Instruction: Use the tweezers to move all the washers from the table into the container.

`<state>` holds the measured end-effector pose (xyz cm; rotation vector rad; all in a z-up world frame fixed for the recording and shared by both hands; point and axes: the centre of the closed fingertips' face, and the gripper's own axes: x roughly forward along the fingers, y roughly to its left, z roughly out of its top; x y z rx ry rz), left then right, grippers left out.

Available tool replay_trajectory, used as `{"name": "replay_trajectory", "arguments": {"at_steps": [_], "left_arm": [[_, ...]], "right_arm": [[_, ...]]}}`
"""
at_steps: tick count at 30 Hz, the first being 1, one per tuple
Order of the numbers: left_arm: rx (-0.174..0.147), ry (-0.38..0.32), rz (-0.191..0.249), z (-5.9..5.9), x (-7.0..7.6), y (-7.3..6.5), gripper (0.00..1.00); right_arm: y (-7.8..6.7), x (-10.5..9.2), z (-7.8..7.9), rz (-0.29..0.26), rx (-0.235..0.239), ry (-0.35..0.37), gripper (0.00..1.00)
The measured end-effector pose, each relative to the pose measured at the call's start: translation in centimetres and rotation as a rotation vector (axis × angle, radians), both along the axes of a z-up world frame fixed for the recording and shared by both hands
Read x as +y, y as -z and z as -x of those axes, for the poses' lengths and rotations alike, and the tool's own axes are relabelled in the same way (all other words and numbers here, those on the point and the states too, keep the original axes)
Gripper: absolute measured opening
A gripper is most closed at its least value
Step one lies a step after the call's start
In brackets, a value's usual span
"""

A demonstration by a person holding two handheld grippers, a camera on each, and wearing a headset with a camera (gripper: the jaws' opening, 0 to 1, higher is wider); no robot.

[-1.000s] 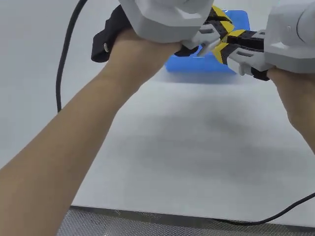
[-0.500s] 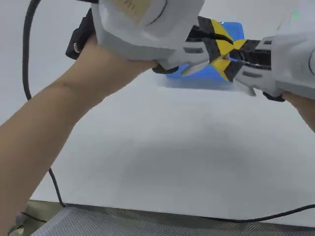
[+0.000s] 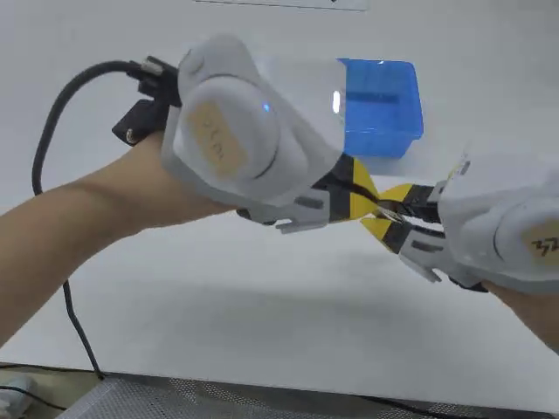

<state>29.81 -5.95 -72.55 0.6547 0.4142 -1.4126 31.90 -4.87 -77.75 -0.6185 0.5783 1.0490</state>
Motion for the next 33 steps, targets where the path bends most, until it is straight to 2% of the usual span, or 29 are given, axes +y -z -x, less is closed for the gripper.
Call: {"name": "replay_trajectory", "arguments": {"at_steps": [3, 5, 7, 8, 10, 11, 13, 15, 16, 18, 19, 20, 21, 23, 24, 26, 27, 28, 29, 30, 31, 33], "left_arm": [[0.036, 0.012, -0.012, 0.4, 0.1, 1.5, 0.00], [0.048, 0.015, -0.029, 0.6, 0.3, 2.5, 0.00], [0.059, 0.013, -0.043, 0.5, 0.7, 3.6, 0.00], [0.073, 0.008, -0.046, 0.5, 1.0, 4.3, 0.00], [0.073, 0.000, -0.062, 0.1, 1.5, 5.4, 0.00], [0.081, -0.018, -0.080, -0.2, 2.0, 6.3, 0.00], [0.115, -0.003, -0.143, 0.0, 3.0, 8.3, 0.00], [0.106, -0.019, -0.151, -0.6, 3.4, 9.3, 0.00], [0.102, -0.024, -0.157, -0.7, 3.6, 9.6, 0.00], [0.108, -0.055, -0.137, -0.9, 3.7, 9.4, 0.00], [0.146, -0.094, -0.121, -0.9, 3.6, 9.3, 0.00], [0.163, -0.118, -0.118, -1.0, 3.7, 9.2, 0.00], [0.164, -0.145, -0.118, -1.2, 3.8, 9.3, 0.00], [0.142, -0.173, -0.123, -1.7, 4.1, 9.3, 0.00], [0.145, -0.202, -0.125, -2.0, 4.3, 9.3, 0.00], [0.153, -0.191, -0.114, -1.9, 4.3, 9.2, 0.00], [0.161, -0.208, -0.107, -2.1, 4.3, 9.2, 0.01], [0.165, -0.206, -0.105, -2.1, 4.3, 9.2, 0.04], [0.191, -0.210, -0.120, -1.9, 4.3, 9.5, 0.09], [0.197, -0.218, -0.134, -1.9, 4.4, 9.8, 0.17], [0.199, -0.201, -0.134, -1.7, 4.3, 9.9, 0.18], [0.208, -0.181, -0.133, -1.3, 4.1, 9.9, 0.10]], "right_arm": [[1.7, 0.1, 0.7, 0.014, 0.033, -0.001, 0.08], [2.9, 0.1, 1.0, 0.064, 0.025, -0.035, 0.07], [3.6, 0.3, 1.1, 0.088, 0.010, -0.056, 0.07], [4.0, 0.4, 1.3, 0.098, 0.017, -0.071, 0.07], [4.7, 0.6, 1.2, 0.113, 0.018, -0.088, 0.07], [5.1, 0.7, 1.5, 0.126, 0.042, -0.113, 0.06], [5.0, 1.1, 1.3, 0.112, 0.033, -0.124, 0.06], [5.1, 1.3, 1.2, 0.126, 0.018, -0.153, 0.05], [5.2, 1.3, 1.2, 0.135, 0.012, -0.166, 0.05], [5.1, 1.3, 1.1, 0.150, -0.009, -0.193, 0.05], [5.1, 1.4, 1.1, 0.153, -0.016, -0.203, 0.05], [5.1, 1.4, 1.1, 0.154, -0.019, -0.214, 0.05], [5.1, 1.4, 1.1, 0.154, -0.020, -0.218, 0.05], [5.1, 1.5, 1.2, 0.159, -0.034, -0.246, 0.05], [5.1, 1.5, 1.3, 0.159, -0.033, -0.248, 0.05], [5.1, 1.5, 1.4, 0.155, -0.032, -0.253, 0.04], [5.1, 1.4, 1.3, 0.158, -0.039, -0.258, 0.04], [5.1, 1.4, 1.3, 0.159, -0.043, -0.261, 0.04], [5.0, 1.5, 1.3, 0.156, -0.045, -0.271, 0.04], [5.0, 1.5, 1.3, 0.153, -0.045, -0.266, 0.04], [4.9, 1.5, 1.4, 0.154, -0.047, -0.272, 0.04], [4.9, 1.5, 1.5, 0.159, -0.056, -0.286, 0.04]]}}
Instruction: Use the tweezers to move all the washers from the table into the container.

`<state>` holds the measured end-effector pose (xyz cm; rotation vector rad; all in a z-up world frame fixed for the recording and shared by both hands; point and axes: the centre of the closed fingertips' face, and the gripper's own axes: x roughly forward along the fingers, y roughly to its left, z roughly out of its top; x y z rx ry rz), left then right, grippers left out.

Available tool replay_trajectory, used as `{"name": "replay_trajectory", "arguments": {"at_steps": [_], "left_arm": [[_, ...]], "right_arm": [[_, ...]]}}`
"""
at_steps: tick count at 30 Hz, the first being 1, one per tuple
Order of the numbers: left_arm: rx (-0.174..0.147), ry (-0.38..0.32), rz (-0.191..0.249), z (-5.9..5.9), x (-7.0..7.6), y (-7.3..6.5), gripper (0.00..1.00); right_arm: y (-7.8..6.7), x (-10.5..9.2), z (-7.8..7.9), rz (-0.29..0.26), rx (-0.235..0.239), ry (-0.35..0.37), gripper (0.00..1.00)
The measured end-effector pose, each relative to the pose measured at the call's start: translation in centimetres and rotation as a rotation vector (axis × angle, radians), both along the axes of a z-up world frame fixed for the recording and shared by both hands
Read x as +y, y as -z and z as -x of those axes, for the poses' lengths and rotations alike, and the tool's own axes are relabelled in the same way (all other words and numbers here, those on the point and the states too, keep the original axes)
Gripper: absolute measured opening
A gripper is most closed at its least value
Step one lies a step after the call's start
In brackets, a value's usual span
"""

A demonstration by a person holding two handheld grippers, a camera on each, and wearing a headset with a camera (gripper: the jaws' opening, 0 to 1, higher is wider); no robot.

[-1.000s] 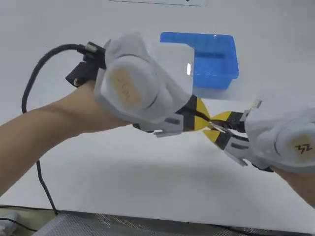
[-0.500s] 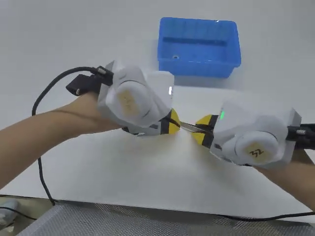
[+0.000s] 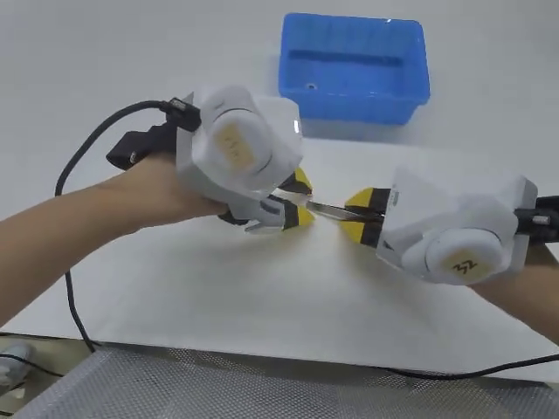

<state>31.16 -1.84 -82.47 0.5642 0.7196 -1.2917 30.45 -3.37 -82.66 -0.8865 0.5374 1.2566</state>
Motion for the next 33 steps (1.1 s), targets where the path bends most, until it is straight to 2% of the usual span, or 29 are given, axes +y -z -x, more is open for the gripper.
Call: {"name": "replay_trajectory", "arguments": {"at_steps": [2, 5, 8, 11, 14, 15, 17, 19, 20, 22, 24, 25, 26, 28, 30, 33], "left_arm": [[0.008, 0.013, 0.001, 0.0, -0.2, -0.1, 0.02], [0.013, 0.049, -0.013, 0.3, -0.1, -0.2, 0.02], [-0.021, 0.063, -0.025, 0.5, -0.1, -0.3, 0.01], [-0.041, 0.072, -0.035, 1.0, -0.3, -0.2, 0.00], [-0.054, 0.071, -0.048, 1.6, -0.1, -0.2, 0.00], [-0.066, 0.066, -0.050, 1.5, -0.1, -0.2, 0.00], [-0.092, 0.066, -0.052, 1.2, -0.1, -0.1, 0.00], [-0.125, 0.033, -0.060, 0.4, 0.1, 0.0, 0.00], [-0.128, 0.017, -0.060, 0.2, 0.1, 0.1, 0.00], [-0.108, -0.044, -0.049, -0.3, 0.2, 0.1, 0.05], [-0.071, -0.115, -0.041, -0.5, 0.7, 0.2, 0.09], [-0.049, -0.179, -0.036, -0.7, 1.0, 0.2, 0.12], [-0.030, -0.196, -0.030, -0.6, 1.2, 0.2, 0.16], [0.011, -0.293, -0.027, -0.6, 1.9, 0.4, 0.23], [0.039, -0.344, -0.020, -0.1, 2.6, 0.4, 0.35], [0.070, -0.444, 0.002, 0.3, 3.5, -0.2, 0.46]], "right_arm": [[0.0, 0.1, 0.2, 0.007, -0.016, -0.034, 0.05], [0.0, 0.0, 0.2, 0.017, -0.050, -0.049, 0.05], [-0.1, -0.2, 0.0, 0.015, -0.041, -0.009, 0.06], [-0.3, -0.3, 0.2, -0.016, 0.015, 0.083, 0.07], [-0.8, -0.6, 0.6, -0.075, 0.091, 0.189, 0.15], [-1.0, -0.7, 0.6, -0.094, 0.106, 0.223, 0.18], [-1.8, -1.2, 0.6, -0.162, 0.167, 0.325, 0.19], [-2.5, -1.8, 0.3, -0.222, 0.205, 0.414, 0.22], [-3.0, -2.3, 0.1, -0.258, 0.240, 0.471, 0.23], [-3.6, -3.3, -0.4, -0.305, 0.253, 0.554, 0.24], [-4.3, -4.8, -0.8, -0.330, 0.255, 0.619, 0.26], [-4.5, -5.4, -1.0, -0.324, 0.241, 0.637, 0.26], [-4.7, -5.8, -1.0, -0.318, 0.232, 0.647, 0.28], [-4.9, -6.6, -0.8, -0.321, 0.244, 0.674, 0.32], [-5.3, -7.2, -0.7, -0.345, 0.254, 0.714, 0.36], [-5.7, -7.7, -0.5, -0.378, 0.272, 0.756, 0.41]]}}
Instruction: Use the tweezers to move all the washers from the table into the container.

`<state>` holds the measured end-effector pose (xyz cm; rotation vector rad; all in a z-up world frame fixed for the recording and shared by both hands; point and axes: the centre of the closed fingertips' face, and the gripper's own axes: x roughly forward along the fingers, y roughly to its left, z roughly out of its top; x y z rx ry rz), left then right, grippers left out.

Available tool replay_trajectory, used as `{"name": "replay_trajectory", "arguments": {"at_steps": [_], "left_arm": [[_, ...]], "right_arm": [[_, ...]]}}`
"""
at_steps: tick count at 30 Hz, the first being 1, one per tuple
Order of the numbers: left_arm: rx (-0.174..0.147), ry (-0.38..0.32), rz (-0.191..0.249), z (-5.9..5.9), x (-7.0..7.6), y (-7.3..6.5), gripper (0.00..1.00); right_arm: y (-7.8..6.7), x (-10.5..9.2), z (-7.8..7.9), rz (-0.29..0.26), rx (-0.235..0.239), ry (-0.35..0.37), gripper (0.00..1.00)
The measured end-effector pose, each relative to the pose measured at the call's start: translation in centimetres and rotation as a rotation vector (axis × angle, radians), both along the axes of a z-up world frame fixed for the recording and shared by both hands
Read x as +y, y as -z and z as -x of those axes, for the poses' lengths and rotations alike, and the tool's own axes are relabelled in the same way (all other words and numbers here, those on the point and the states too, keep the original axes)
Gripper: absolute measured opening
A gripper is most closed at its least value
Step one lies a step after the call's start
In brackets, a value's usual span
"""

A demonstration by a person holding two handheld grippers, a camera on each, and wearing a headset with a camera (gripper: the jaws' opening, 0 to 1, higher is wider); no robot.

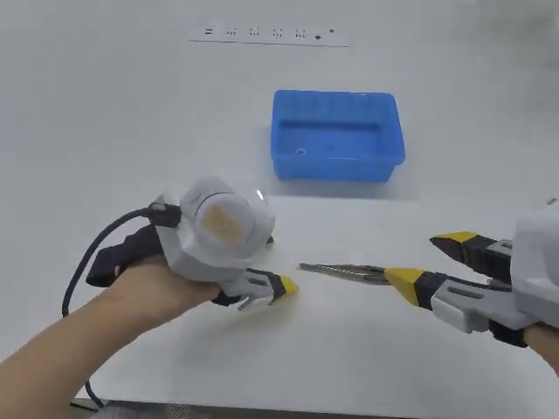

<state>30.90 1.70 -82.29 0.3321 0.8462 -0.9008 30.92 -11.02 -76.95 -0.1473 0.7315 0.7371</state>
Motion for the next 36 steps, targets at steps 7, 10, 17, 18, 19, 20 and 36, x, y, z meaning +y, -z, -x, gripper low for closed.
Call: {"name": "replay_trajectory", "arguments": {"at_steps": [7, 10, 17, 18, 19, 20, 36], "left_arm": [[0.025, -0.183, 0.115, 0.8, 1.1, -3.2, 0.69], [-0.019, -0.246, 0.138, 0.5, 1.8, -5.0, 0.74], [-0.067, -0.312, 0.152, 0.2, 3.0, -7.3, 0.83], [-0.077, -0.323, 0.160, 0.2, 3.1, -7.8, 0.83], [-0.087, -0.330, 0.168, 0.1, 3.1, -8.2, 0.83], [-0.092, -0.336, 0.176, 0.1, 3.1, -8.5, 0.84], [-0.141, -0.424, 0.219, 1.3, 3.4, -10.6, 0.85]], "right_arm": [[-0.2, 0.0, 0.3, 0.009, 0.006, 0.012, 0.53], [-0.3, 0.4, 0.3, 0.002, 0.013, 0.009, 0.58], [-1.4, 0.5, 0.2, -0.023, 0.001, 0.023, 0.62], [-1.7, 0.5, 0.3, -0.017, -0.009, 0.020, 0.63], [-1.8, 0.5, 0.3, -0.014, -0.012, 0.019, 0.63], [-1.9, 0.4, 0.3, -0.009, -0.011, 0.020, 0.63], [-3.6, 0.0, 1.8, -0.017, -0.053, 0.041, 0.72]]}}
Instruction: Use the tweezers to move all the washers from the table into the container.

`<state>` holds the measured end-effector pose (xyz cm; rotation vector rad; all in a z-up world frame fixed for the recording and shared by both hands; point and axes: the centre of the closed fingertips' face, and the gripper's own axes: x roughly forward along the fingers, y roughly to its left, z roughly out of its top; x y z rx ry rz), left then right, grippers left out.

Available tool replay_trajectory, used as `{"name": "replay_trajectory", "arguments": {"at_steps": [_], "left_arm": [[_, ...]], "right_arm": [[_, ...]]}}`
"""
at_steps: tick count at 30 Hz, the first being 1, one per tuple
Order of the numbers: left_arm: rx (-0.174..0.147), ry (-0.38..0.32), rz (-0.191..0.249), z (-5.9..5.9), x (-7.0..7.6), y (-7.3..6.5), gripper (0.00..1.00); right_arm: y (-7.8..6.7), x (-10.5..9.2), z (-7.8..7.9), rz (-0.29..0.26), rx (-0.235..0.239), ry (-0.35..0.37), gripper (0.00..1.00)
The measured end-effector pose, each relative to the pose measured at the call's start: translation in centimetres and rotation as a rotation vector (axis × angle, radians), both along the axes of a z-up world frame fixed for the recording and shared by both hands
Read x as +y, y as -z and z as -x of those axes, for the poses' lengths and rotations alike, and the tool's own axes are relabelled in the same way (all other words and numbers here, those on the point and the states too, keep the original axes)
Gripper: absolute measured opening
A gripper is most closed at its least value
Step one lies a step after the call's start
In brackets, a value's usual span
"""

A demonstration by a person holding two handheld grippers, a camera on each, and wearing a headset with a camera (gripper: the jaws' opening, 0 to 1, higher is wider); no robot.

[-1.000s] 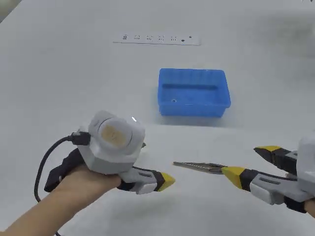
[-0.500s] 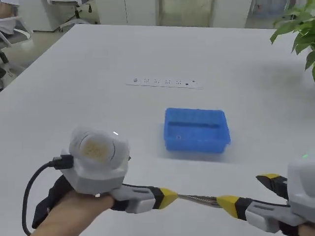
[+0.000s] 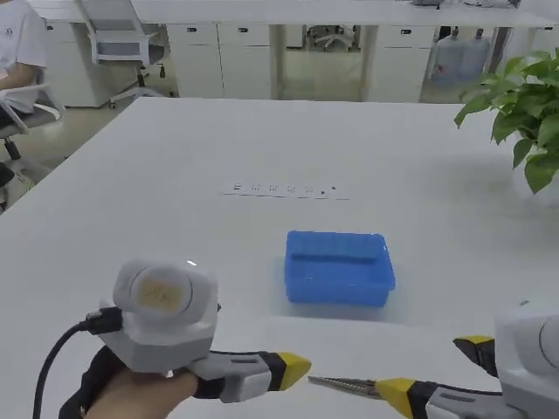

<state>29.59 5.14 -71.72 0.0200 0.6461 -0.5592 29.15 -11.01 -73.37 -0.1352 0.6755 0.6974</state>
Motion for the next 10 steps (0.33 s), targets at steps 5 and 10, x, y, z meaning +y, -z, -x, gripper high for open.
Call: {"name": "replay_trajectory", "arguments": {"at_steps": [5, 10], "left_arm": [[-0.015, -0.020, -0.019, 0.5, 0.6, -0.3, 0.85], [-0.011, -0.029, -0.040, 0.8, 1.2, 0.0, 0.84]], "right_arm": [[-0.1, 0.0, 0.3, -0.008, 0.001, 0.002, 0.74], [-0.2, -0.1, 0.2, -0.016, -0.005, 0.006, 0.75]]}}
